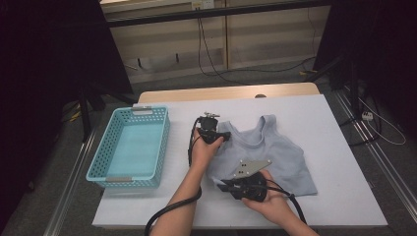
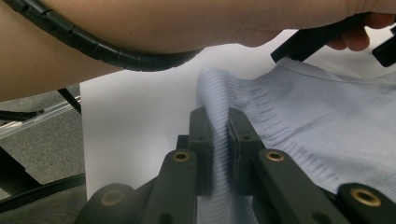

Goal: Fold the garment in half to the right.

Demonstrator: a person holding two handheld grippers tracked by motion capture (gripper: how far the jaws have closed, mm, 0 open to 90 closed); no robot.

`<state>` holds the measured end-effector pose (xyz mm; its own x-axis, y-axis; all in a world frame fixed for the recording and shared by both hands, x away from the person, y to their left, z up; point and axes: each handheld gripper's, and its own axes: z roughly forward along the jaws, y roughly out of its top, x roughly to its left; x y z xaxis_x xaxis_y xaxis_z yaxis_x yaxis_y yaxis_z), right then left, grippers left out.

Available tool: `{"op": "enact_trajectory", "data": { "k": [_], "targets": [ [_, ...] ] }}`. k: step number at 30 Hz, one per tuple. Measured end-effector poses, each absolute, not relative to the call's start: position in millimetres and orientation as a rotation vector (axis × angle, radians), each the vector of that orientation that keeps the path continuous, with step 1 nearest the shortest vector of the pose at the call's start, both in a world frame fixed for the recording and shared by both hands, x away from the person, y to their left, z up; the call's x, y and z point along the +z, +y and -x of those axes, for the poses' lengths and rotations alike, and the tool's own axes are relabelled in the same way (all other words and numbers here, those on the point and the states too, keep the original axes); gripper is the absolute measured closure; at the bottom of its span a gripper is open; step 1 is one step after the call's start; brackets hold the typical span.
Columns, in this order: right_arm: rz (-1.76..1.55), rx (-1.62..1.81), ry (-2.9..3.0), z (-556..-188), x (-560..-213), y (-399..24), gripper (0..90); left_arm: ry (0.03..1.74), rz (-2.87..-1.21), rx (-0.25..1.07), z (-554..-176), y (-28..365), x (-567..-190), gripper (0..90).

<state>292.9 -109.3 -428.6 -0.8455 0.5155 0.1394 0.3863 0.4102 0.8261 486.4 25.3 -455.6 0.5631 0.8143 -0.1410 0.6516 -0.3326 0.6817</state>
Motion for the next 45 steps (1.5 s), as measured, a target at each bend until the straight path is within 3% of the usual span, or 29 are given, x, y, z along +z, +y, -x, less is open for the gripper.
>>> {"op": "enact_trajectory", "data": {
  "k": [5, 9, 13, 45],
  "targets": [
    [-0.807, 1.417, 2.522, -293, -428, -109, 82.9, 1.177, -2.106, 0.318, -483, 18, -454, 54.0],
    [-0.806, 1.420, 2.520, -293, -427, -110, 82.9, 1.200, -2.088, 0.253, -484, 21, -453, 73.8],
    [-0.798, 1.411, 2.525, -294, -428, -109, 82.9, 1.173, -2.100, 0.215, -482, 18, -453, 81.0],
    [-0.731, 1.401, 2.540, -292, -426, -100, 82.9, 1.257, -1.998, 0.146, -488, 55, -424, 83.7]
  ]
}}
